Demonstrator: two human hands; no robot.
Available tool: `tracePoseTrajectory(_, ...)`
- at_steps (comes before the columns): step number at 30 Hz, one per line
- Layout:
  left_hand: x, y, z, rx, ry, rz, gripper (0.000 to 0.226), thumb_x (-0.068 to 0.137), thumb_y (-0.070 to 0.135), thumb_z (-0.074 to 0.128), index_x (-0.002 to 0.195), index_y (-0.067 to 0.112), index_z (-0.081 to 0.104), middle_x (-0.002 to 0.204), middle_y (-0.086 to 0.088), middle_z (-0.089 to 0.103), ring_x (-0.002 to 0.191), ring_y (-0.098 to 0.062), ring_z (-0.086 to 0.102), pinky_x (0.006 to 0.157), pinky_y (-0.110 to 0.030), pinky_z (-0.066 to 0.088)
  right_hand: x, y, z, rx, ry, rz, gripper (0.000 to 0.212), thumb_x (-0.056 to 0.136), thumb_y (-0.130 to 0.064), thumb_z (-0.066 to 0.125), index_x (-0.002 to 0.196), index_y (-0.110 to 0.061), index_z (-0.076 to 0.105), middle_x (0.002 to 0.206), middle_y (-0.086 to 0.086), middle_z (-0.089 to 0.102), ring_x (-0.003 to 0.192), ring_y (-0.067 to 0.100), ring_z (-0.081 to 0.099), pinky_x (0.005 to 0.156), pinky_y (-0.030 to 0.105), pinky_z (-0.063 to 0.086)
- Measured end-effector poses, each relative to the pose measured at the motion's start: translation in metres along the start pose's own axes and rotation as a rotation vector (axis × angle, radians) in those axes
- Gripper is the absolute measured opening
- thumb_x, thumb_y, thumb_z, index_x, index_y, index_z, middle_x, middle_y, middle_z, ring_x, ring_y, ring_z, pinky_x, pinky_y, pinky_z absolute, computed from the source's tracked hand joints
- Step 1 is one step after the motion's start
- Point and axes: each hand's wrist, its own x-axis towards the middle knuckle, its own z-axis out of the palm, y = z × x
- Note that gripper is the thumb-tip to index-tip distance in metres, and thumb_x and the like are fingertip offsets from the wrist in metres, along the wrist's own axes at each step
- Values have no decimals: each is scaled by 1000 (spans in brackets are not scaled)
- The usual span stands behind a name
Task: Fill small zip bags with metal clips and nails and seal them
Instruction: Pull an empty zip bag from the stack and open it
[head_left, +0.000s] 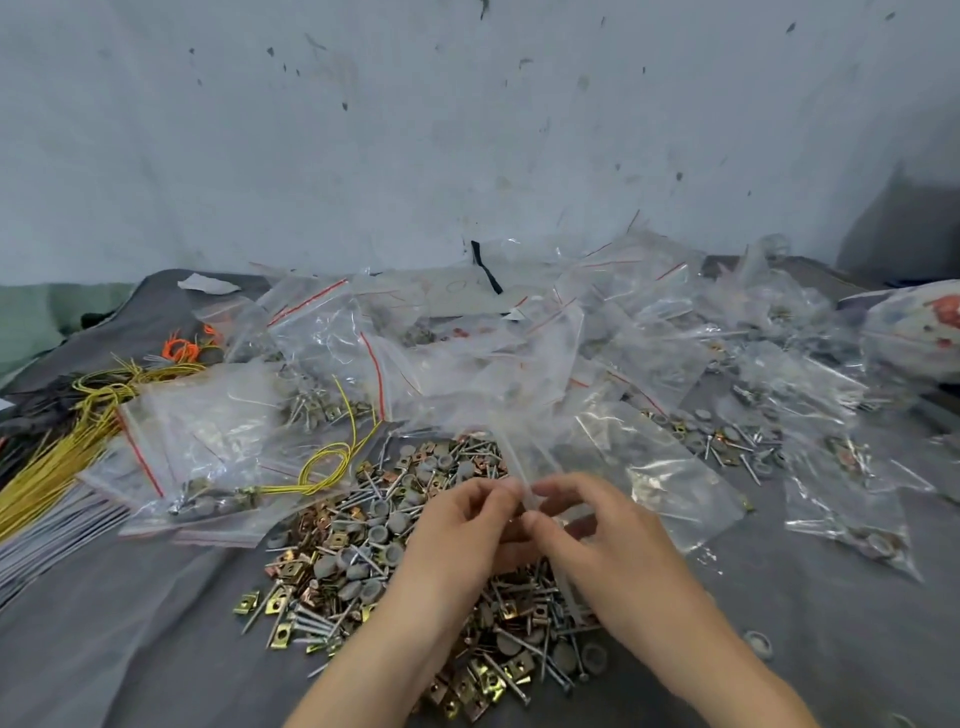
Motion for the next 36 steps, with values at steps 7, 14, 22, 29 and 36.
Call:
tracePoseTrajectory(7,3,0,7,-46,-9,7,23,102,13,48,96,0,66,95,-15,76,90,-24,74,71,-27,60,7,4,-2,57,-20,15,17,93,-38,66,110,-42,66,106,-21,65,88,-10,60,75,9,46)
tracePoseTrajectory(14,1,0,9,-18,24,12,18,100,13,53,96,2,66,80,-4,76,71,-16,73,62,-21,56,10,9,-3,160,-61,25,20,98,-30,61,114,-34,73,106,-17,72,96,-3,65,90,22,50)
tracePoseTrajectory(22,-4,-1,14,65,42,42,16,98,11,58,110,5,66,92,-9,76,78,-16,74,63,-18,55,10,14,-3,109,0,31,17,94,-32,65,90,-45,75,82,-34,70,81,-14,64,69,5,45)
tracePoseTrajectory(29,-5,-2,14,155,37,120,12,98,15,58,102,14,70,88,-3,77,79,-14,74,65,-17,55,11,12,-1,16,101,27,12,91,-36,68,86,-37,78,79,-28,71,78,-10,64,68,10,48)
tracePoseTrajectory(36,-2,-5,13,218,29,125,18,99,17,57,97,9,72,85,-3,77,78,-14,74,66,-22,58,8,5,2,-92,108,42,20,89,-46,66,82,-29,74,74,-13,72,73,3,67,73,35,55)
